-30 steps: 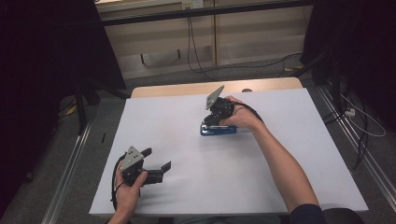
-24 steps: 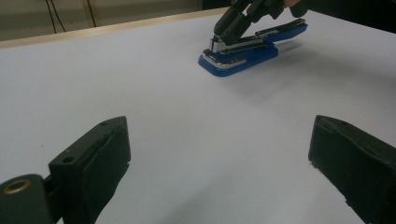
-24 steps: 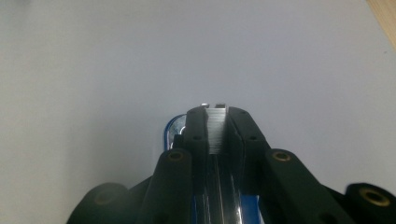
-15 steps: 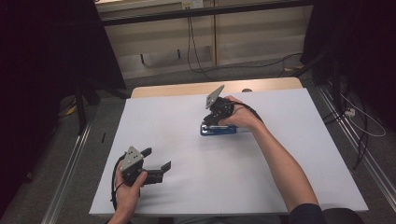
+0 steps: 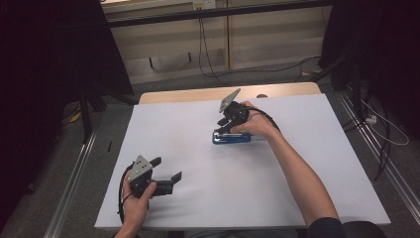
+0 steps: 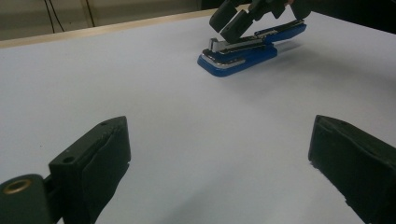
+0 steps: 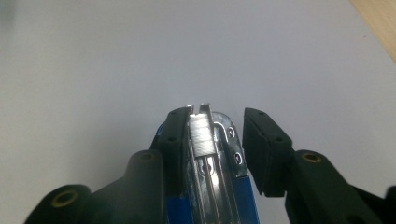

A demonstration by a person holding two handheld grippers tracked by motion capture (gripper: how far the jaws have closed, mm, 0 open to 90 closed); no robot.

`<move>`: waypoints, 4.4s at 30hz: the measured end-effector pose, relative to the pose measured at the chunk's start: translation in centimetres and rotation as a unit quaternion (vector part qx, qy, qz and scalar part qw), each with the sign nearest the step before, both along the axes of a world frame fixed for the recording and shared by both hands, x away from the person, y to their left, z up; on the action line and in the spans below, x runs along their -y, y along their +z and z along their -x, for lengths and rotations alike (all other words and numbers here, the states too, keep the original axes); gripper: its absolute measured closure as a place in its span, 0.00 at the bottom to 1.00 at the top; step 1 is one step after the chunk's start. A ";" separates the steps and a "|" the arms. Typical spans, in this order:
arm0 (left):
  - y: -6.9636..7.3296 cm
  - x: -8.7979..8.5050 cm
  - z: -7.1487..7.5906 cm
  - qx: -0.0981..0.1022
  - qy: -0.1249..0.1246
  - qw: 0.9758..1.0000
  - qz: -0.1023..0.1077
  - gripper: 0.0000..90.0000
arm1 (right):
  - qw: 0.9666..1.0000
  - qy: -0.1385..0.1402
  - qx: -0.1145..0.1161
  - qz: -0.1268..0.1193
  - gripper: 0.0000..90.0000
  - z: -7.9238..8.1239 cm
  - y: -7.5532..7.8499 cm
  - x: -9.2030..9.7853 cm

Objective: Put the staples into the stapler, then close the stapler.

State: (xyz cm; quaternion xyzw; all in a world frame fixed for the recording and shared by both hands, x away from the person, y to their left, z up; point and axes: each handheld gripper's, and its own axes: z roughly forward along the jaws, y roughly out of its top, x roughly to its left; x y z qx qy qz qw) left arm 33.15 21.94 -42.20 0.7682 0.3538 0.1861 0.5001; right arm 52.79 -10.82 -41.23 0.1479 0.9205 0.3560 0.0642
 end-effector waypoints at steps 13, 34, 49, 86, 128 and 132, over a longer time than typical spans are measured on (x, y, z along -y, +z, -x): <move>-0.1 0.0 -0.1 -0.006 0.005 1.000 -0.001 0.06 | 0.995 -0.091 0.007 -0.043 0.37 0.9 0.0 1.6; -0.1 0.0 -0.3 -0.004 0.025 1.000 -0.002 0.05 | 0.977 -0.194 0.032 -0.086 0.10 3.9 0.3 3.7; -0.2 0.3 -0.6 -0.004 0.034 0.999 -0.001 0.05 | 0.959 -0.263 0.061 -0.081 0.05 6.0 0.4 4.8; -0.3 -0.3 -0.9 -0.001 0.046 0.999 -0.010 0.05 | 0.912 -0.370 0.117 -0.131 0.05 12.8 -0.1 10.7; 0.2 0.3 -0.3 0.012 0.035 0.999 -0.005 0.05 | 0.879 -0.433 0.126 -0.154 0.02 20.3 -2.0 16.4; 0.1 0.2 -0.5 0.013 0.035 0.999 -0.006 0.05 | 0.882 -0.425 0.122 -0.164 0.03 19.8 -2.2 16.4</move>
